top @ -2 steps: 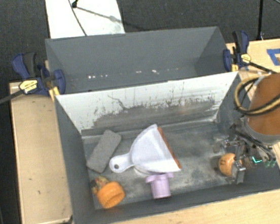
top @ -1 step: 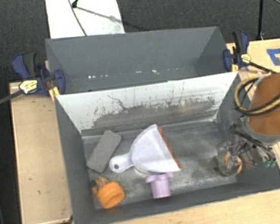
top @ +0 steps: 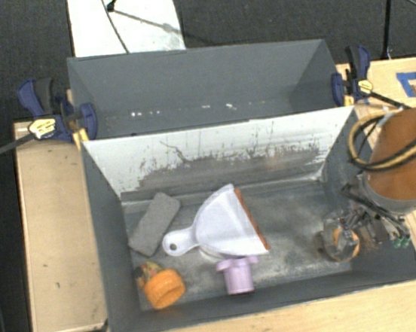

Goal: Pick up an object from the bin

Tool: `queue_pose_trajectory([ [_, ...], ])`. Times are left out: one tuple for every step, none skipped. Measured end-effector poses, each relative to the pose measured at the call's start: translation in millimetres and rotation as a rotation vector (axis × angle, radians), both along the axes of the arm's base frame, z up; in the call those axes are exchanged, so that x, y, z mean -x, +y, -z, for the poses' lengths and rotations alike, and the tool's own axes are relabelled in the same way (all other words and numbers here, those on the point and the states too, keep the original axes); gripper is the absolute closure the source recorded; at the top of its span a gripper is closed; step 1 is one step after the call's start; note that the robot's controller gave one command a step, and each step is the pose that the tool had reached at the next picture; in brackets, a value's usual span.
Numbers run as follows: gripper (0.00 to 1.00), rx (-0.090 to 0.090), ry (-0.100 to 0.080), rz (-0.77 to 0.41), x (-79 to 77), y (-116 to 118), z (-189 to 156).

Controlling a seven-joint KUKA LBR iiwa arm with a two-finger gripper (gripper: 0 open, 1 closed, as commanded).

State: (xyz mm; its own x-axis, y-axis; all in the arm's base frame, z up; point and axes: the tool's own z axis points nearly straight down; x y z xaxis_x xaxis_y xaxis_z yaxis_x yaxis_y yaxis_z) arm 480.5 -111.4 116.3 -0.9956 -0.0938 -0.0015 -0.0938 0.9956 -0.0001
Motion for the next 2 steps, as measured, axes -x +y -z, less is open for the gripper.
queue_pose_trajectory([
  [1.00,-0.001,0.006,0.015,-3.4,5,-37],
  [0.00,0.000,-0.001,0.009,-15.7,20,-47],
])
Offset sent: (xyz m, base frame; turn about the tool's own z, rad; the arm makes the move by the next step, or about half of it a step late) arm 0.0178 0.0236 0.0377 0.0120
